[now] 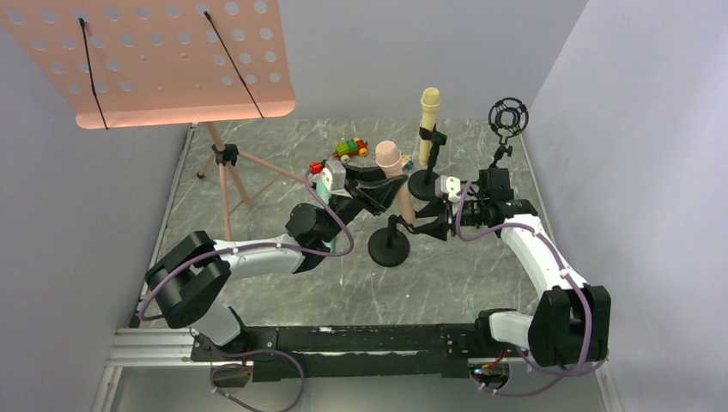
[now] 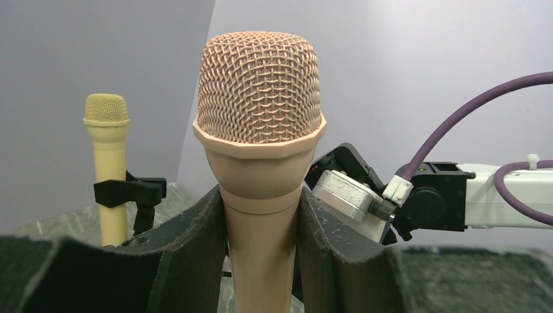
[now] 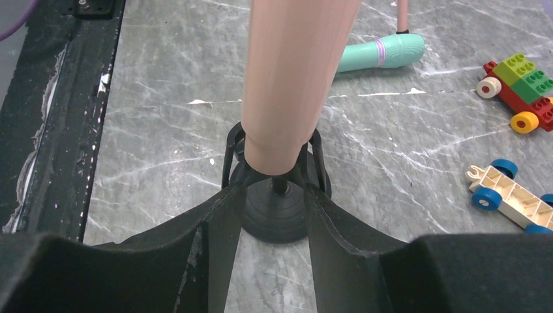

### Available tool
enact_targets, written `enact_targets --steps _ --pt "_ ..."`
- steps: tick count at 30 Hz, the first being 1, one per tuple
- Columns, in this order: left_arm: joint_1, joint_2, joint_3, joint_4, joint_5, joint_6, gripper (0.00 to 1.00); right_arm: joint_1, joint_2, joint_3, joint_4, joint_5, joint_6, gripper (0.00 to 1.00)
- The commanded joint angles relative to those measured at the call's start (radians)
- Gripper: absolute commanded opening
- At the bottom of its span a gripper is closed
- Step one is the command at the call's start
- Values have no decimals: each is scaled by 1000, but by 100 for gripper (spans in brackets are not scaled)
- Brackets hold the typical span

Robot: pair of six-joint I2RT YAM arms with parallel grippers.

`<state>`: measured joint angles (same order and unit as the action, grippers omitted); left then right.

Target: Attach the microphones to the stand

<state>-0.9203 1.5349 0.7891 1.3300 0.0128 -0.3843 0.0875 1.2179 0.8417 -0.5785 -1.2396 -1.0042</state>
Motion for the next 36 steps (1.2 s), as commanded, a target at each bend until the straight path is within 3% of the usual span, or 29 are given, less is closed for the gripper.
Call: enact_targets --steps 1,26,36 --pt "3 15 -10 103 -10 -26 7 6 16 0 -54 -26 -31 51" --pt "3 95 -99 176 -5 -43 6 7 24 5 -65 -27 -39 52" --pt "15 106 -93 151 11 -24 6 3 0 11 -78 11 -50 61"
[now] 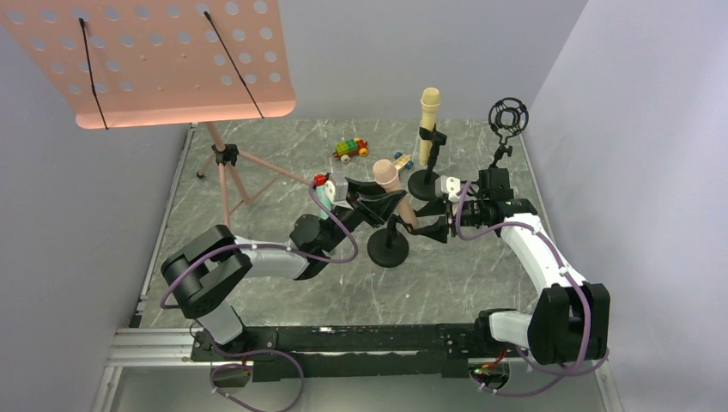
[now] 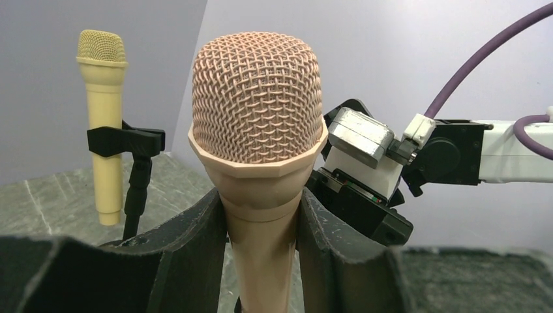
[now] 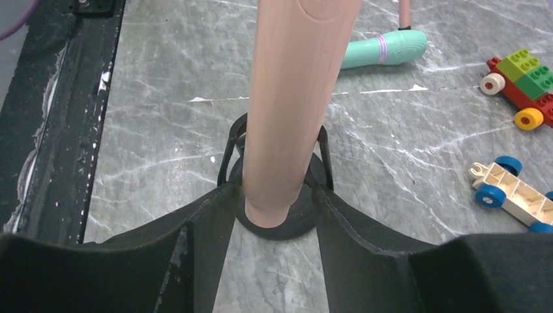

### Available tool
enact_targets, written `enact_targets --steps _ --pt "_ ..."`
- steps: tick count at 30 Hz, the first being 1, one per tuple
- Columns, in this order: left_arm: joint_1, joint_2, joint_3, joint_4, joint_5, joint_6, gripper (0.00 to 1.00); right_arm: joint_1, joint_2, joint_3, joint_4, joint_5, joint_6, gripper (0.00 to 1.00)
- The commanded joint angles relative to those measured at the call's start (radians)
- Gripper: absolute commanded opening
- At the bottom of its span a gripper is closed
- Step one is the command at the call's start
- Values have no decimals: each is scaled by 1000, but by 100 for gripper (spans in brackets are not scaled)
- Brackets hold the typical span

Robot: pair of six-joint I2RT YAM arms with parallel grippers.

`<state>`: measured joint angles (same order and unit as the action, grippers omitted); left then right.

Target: Attach the microphones to the stand

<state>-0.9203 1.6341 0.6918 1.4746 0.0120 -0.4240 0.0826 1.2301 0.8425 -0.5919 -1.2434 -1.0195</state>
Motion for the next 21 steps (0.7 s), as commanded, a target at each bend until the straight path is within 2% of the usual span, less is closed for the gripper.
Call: enact_targets --steps 1,21 --pt "17 7 5 4 15 16 6 7 -16 10 -66 20 -35 62" --pt "23 107 16 34 69 -39 7 -54 -17 38 -147 -22 -98 63"
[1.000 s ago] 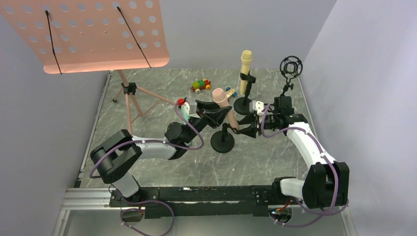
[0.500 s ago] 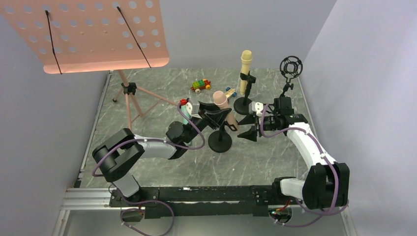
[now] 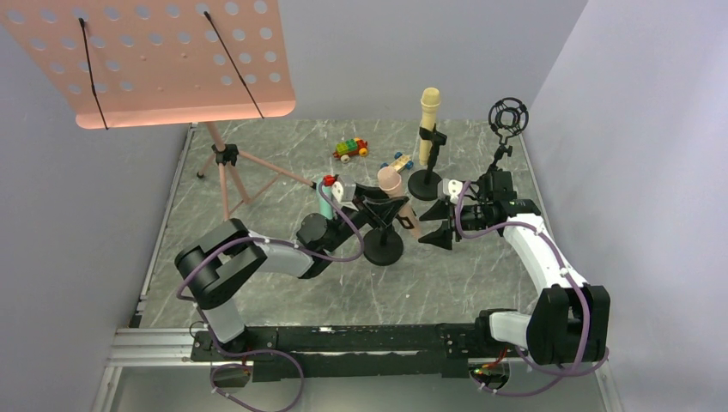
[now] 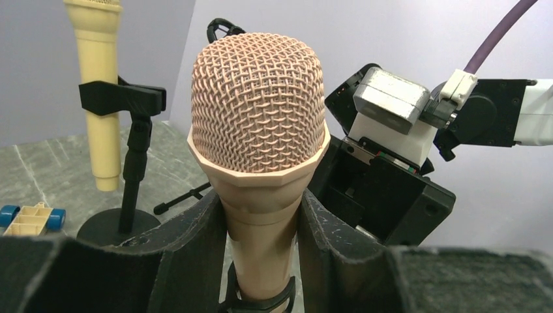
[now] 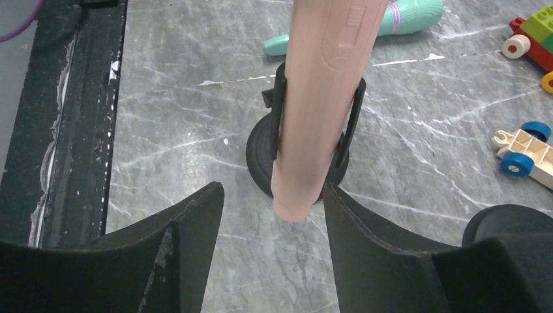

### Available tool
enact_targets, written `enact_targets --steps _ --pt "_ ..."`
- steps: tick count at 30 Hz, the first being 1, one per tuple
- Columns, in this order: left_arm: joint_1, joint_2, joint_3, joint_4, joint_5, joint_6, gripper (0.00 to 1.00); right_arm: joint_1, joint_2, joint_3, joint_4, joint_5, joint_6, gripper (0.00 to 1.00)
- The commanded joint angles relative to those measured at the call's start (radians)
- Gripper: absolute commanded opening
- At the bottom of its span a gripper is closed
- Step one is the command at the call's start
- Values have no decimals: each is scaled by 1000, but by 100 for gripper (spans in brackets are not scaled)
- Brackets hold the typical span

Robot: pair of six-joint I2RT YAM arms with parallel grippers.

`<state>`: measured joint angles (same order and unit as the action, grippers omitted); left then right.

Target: Attach the microphones to the stand

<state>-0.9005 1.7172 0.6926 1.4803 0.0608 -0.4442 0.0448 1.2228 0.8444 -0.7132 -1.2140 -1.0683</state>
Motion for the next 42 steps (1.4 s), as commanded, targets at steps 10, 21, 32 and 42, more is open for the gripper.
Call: enact_targets --steps 10,21,32,42 --pt "3 80 -2 25 45 -41 7 -39 -16 39 -39 -72 -59 63" --pt "8 102 -8 27 68 -80 13 -39 -11 44 -58 -80 -73 63" --pt "14 -56 49 -171 58 -59 79 -77 -14 48 -87 -93 -96 63" --pt "14 -194 -17 -247 59 43 99 -109 -16 56 -127 -104 -125 64"
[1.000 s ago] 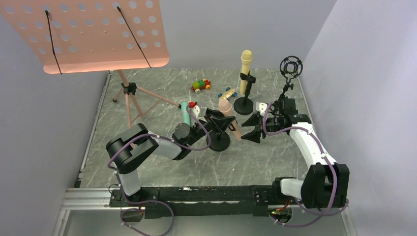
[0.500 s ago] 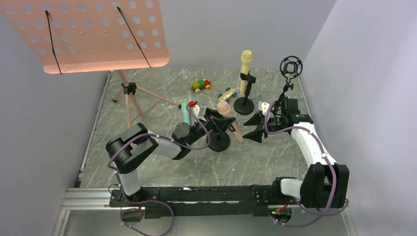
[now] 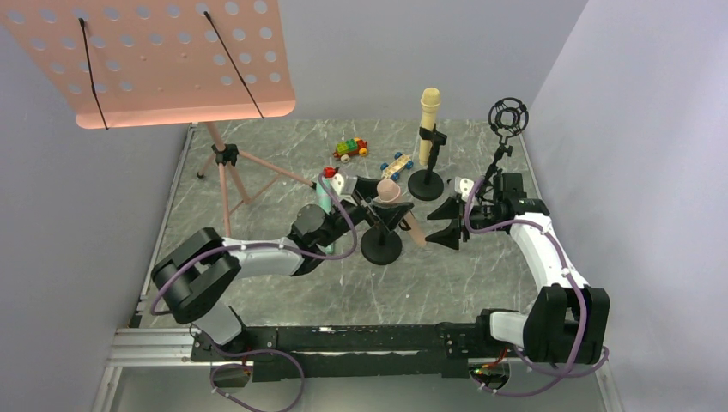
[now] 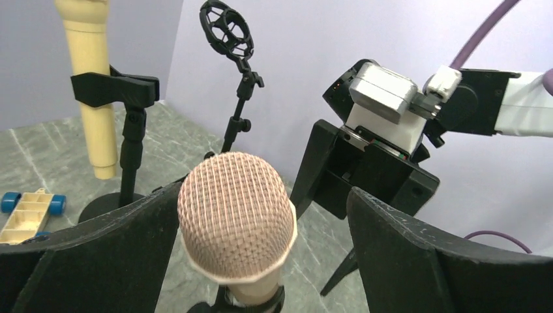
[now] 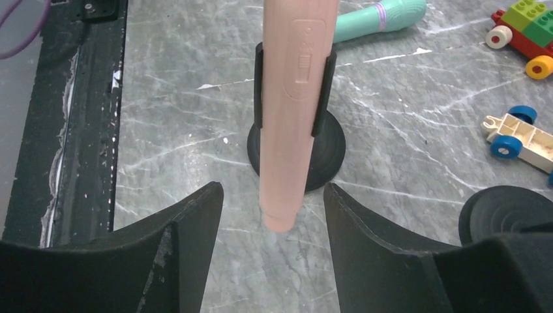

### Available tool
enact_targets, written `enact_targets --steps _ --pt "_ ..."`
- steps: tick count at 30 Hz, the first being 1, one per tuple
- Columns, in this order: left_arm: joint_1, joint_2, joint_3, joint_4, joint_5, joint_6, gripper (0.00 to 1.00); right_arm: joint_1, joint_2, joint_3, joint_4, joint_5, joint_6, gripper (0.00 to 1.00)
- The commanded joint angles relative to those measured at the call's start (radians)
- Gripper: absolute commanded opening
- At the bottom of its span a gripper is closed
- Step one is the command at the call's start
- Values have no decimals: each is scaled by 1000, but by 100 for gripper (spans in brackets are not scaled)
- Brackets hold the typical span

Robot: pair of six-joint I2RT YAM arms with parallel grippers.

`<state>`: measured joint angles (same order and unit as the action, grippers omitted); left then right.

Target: Attach the microphones to the stand

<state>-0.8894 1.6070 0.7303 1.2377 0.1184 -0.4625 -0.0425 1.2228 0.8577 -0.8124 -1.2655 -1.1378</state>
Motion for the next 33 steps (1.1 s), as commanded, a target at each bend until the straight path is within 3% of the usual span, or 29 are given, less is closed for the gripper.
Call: enact_targets --steps 1,9,14,15,16,17,18,21,26,30,33 --pt "3 -111 -76 -14 4 72 99 -30 -16 45 -36 -55 -63 64" --pt "2 -412 -225 -270 17 229 99 -84 3 66 -151 -62 -181 65" --pt "25 -615 -281 -572 90 310 99 -81 23 70 -237 -88 -303 73" --pt "38 -652 -289 -648 119 318 99 -78 29 78 -260 -95 -326 77" --pt "49 -704 -301 -714 147 322 99 -70 34 92 -281 -100 -337 87" --pt "57 -744 -319 -764 162 323 99 -58 37 107 -283 -98 -323 98" --pt "60 -783 -341 -817 170 320 99 -43 38 129 -280 -90 -300 99" --pt "62 -902 -416 -877 184 280 99 29 37 194 -228 -24 -176 100" --pt "61 -1050 -557 -855 173 152 99 175 -7 173 98 122 188 100" --pt "62 -1122 -611 -826 167 93 99 253 8 145 285 200 348 100" --pt "63 -1160 -602 -878 159 92 99 264 44 163 314 221 394 100"
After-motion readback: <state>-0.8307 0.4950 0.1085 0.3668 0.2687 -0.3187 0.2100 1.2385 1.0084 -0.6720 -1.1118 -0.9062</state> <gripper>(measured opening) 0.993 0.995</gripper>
